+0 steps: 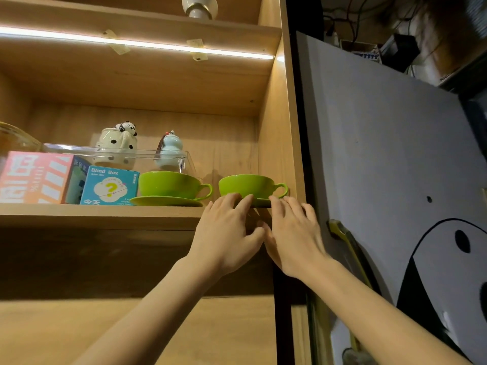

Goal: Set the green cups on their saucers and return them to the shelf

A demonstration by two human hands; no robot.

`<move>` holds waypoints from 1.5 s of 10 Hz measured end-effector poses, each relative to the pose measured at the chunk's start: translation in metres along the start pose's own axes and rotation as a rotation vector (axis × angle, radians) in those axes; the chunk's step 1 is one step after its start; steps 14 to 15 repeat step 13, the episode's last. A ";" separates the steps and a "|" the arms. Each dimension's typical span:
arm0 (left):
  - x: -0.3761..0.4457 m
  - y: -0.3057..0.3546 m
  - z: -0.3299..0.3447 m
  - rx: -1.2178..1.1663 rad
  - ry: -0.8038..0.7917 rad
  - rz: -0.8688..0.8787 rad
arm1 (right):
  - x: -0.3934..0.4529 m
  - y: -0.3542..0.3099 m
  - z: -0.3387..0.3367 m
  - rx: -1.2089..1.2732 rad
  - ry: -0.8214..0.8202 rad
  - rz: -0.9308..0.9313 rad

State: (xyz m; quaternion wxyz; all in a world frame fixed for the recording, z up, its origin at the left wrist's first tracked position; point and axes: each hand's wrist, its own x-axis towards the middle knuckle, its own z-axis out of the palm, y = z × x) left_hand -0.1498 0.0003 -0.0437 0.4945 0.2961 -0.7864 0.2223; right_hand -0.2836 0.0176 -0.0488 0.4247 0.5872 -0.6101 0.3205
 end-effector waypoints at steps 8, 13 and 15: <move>-0.012 -0.027 0.024 0.167 -0.100 0.077 | -0.001 0.002 0.005 -0.002 0.014 0.030; -0.012 -0.026 -0.033 -0.160 -0.205 -0.046 | 0.000 0.005 -0.043 0.187 -0.325 0.080; -0.012 -0.026 -0.033 -0.160 -0.205 -0.046 | 0.000 0.005 -0.043 0.187 -0.325 0.080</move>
